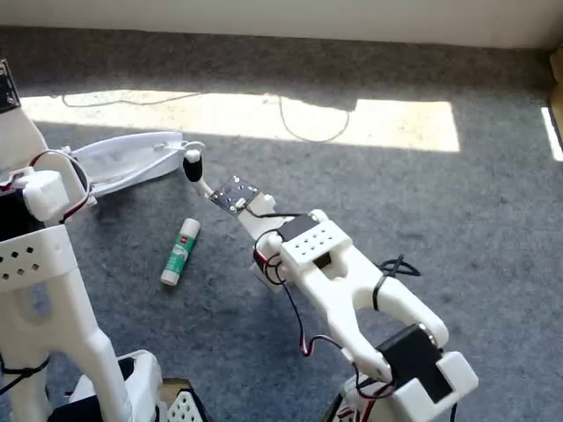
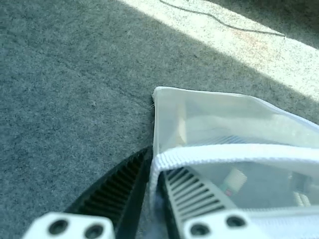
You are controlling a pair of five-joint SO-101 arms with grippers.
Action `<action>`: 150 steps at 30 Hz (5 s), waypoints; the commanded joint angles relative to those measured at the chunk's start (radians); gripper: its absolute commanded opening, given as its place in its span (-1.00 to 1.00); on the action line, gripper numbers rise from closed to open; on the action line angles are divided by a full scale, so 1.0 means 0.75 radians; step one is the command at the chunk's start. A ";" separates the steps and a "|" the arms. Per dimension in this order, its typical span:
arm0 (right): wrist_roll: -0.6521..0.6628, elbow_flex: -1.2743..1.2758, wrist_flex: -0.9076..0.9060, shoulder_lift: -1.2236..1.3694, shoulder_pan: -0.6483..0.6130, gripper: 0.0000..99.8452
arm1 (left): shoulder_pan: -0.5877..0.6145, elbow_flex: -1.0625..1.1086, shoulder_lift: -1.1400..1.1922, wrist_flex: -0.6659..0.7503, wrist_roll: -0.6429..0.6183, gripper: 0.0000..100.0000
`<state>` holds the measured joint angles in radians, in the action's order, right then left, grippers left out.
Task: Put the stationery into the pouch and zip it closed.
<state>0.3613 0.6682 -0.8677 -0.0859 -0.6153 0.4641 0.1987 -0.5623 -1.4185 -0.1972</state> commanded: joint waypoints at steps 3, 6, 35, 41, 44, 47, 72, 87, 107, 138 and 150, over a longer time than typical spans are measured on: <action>0.018 -0.017 0.126 0.085 0.017 -0.63 | 0.013 -0.024 -0.009 0.004 -0.012 -0.99; 0.018 -0.017 0.132 0.126 0.017 -0.67 | 0.013 -0.021 -0.009 0.000 -0.012 -0.99; -0.125 -0.001 0.124 -0.345 0.265 -0.99 | -0.234 -0.085 -0.009 -0.002 -0.061 -0.99; -0.250 -0.013 0.128 -0.429 0.343 -0.99 | -0.351 -0.124 -0.001 -0.002 -0.094 -0.99; -0.313 -0.013 0.130 -0.467 0.373 -0.99 | -0.412 -0.146 -0.001 -0.002 -0.098 -0.99; -0.362 -0.013 0.130 -0.521 0.406 -0.99 | -0.470 -0.179 0.001 -0.002 -0.100 -0.99; -0.556 -0.265 0.132 -1.349 0.146 -0.99 | -0.539 -0.130 0.003 -0.035 -0.121 -0.99; -0.548 -0.204 0.854 -1.347 -0.099 -0.99 | -0.533 -0.130 0.003 -0.039 -0.119 -0.99; -0.546 0.339 1.629 -1.288 -0.161 -0.99 | -0.533 -0.097 0.001 -0.031 -0.117 -0.99; -0.554 0.531 1.785 -0.999 -0.097 -0.92 | -0.531 -0.095 0.001 -0.035 -0.117 -0.99; -0.554 0.517 1.662 -1.014 -0.095 -0.56 | -0.531 -0.095 0.001 -0.033 -0.117 -0.99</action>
<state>-0.0453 1.0779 0.3859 -0.8301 -0.6859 0.0729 0.1389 -0.5531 -1.4523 -0.2831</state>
